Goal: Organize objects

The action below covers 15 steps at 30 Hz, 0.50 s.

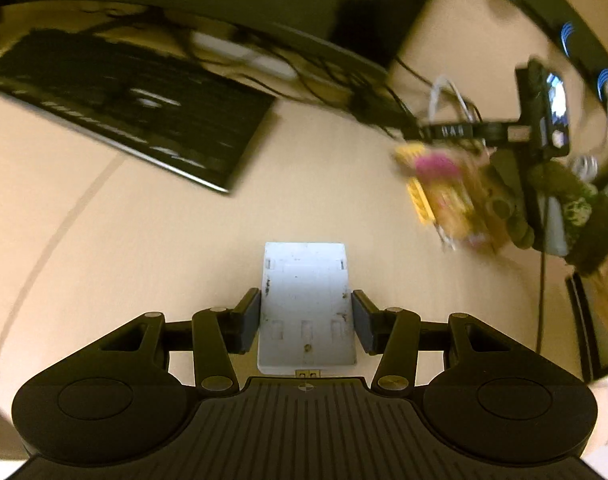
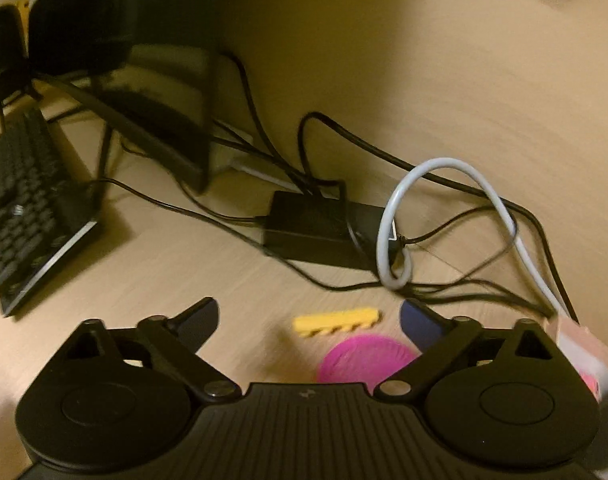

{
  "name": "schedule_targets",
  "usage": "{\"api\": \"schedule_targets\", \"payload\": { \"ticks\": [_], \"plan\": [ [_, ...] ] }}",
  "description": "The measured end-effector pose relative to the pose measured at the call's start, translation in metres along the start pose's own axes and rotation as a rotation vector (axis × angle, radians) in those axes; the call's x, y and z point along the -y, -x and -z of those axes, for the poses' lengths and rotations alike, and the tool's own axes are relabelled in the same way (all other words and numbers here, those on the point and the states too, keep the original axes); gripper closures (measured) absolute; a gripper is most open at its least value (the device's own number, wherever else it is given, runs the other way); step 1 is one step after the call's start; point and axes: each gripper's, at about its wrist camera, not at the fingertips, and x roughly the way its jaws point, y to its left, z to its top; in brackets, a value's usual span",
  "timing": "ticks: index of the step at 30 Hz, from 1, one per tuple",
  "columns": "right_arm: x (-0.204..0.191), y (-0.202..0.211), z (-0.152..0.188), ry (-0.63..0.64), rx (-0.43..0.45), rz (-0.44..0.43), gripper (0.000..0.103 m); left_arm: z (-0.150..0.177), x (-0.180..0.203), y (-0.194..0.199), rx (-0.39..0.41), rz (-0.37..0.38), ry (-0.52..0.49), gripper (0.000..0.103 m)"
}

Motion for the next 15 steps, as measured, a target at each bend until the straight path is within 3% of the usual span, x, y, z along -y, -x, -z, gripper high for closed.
{"api": "schedule_targets", "payload": {
  "ticks": [5, 8, 10, 14, 15],
  "plan": [
    [0.004, -0.04, -0.006, 0.122, -0.118, 0.039, 0.008, 0.002, -0.023, 0.016, 0.032, -0.009, 0.093, 0.05],
    [0.009, -0.052, -0.005, 0.1, -0.166, -0.002, 0.023, 0.005, -0.029, 0.014, 0.028, 0.001, 0.121, 0.05],
    [0.007, -0.051, -0.004, 0.094, -0.158, -0.003, 0.026, 0.008, -0.03, 0.009, 0.014, 0.005, 0.132, 0.05],
    [0.001, -0.042, -0.001, 0.067, -0.161, -0.008, 0.07, 0.013, -0.022, 0.001, -0.012, 0.018, 0.119, 0.05],
    [0.001, -0.037, 0.0, 0.048, -0.159, -0.008, 0.075, 0.013, -0.018, 0.0, -0.014, 0.023, 0.108, 0.05]
  ]
}}
